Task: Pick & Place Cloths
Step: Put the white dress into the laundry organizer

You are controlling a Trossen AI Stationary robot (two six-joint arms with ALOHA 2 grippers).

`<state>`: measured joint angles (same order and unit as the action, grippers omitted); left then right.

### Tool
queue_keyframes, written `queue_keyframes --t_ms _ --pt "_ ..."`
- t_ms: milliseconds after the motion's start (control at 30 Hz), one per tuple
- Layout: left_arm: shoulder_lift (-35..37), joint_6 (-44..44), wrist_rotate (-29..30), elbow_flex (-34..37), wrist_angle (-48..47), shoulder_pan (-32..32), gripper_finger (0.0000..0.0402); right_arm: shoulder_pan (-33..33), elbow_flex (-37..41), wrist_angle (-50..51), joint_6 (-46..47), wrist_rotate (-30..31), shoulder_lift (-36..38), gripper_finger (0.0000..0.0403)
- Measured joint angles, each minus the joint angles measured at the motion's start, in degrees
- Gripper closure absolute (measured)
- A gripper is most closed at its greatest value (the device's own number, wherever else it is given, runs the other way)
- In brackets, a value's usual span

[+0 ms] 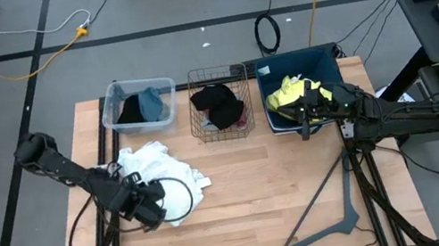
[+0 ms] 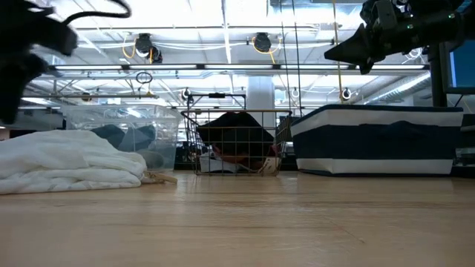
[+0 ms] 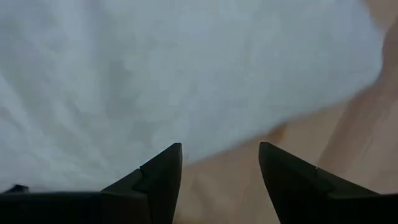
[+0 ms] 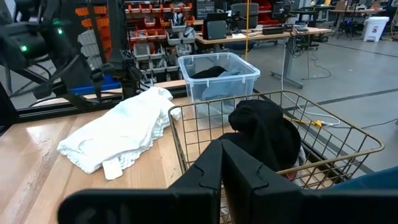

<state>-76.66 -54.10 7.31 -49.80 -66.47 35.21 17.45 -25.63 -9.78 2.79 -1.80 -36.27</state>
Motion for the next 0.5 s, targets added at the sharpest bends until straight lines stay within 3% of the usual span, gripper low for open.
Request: queue_keyframes --t_ms 167,400,500 --pt "0.02 0.71 -2.45 3.16 -0.09 4.52 0.0186 0.0 0.0 -0.7 -0.02 0.0 0.0 0.0403" --pt "-0.15 1.65 8.66 4.2 -0.04 8.54 0.0186 0.0 0.0 -2.82 -0.02 0.0 0.0 0.0403" --pt "-0.56 4.92 9.38 4.21 0.37 9.52 0.0186 0.0 0.02 -2.8 0.02 0.0 0.0 0.0403"
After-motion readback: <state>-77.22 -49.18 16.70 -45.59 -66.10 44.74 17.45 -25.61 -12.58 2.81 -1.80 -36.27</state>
